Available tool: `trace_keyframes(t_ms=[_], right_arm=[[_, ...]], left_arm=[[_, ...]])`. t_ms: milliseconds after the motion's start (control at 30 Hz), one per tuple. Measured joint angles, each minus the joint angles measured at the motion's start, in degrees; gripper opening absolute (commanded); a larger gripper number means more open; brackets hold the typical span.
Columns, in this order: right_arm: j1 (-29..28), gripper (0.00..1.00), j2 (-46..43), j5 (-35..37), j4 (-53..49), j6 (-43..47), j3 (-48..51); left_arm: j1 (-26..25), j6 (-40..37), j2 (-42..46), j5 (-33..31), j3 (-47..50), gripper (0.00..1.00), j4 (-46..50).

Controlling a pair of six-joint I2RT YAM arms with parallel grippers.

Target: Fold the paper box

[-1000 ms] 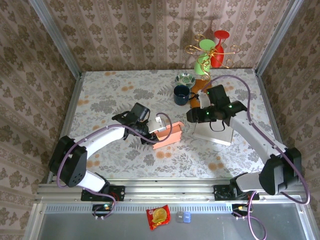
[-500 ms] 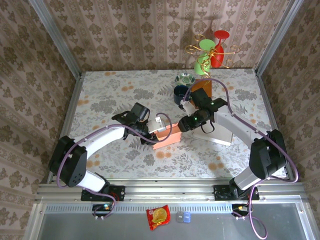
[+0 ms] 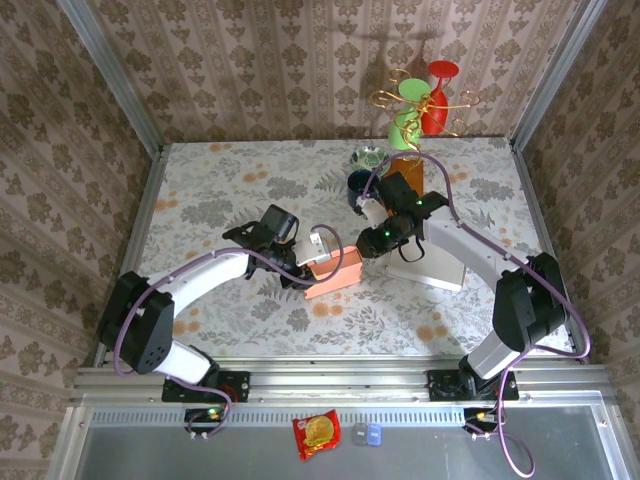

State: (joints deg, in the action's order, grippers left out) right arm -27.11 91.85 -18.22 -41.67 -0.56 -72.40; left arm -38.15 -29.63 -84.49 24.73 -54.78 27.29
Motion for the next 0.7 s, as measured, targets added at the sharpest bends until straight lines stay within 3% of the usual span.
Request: trace_keyframes(t_ms=[367, 700], right_arm=[[-2.0, 0.00, 0.2, 4.5, -0.3, -0.3, -1.0], [-3.9, 0.00, 0.0, 8.9, 1.1, -6.5, -0.9]], left_arm=[[0.2, 0.1, 0.0, 0.2, 0.0, 0.26, 0.0], [0.7, 2.7, -0.1, 0.1, 0.0, 0.26, -0.7]])
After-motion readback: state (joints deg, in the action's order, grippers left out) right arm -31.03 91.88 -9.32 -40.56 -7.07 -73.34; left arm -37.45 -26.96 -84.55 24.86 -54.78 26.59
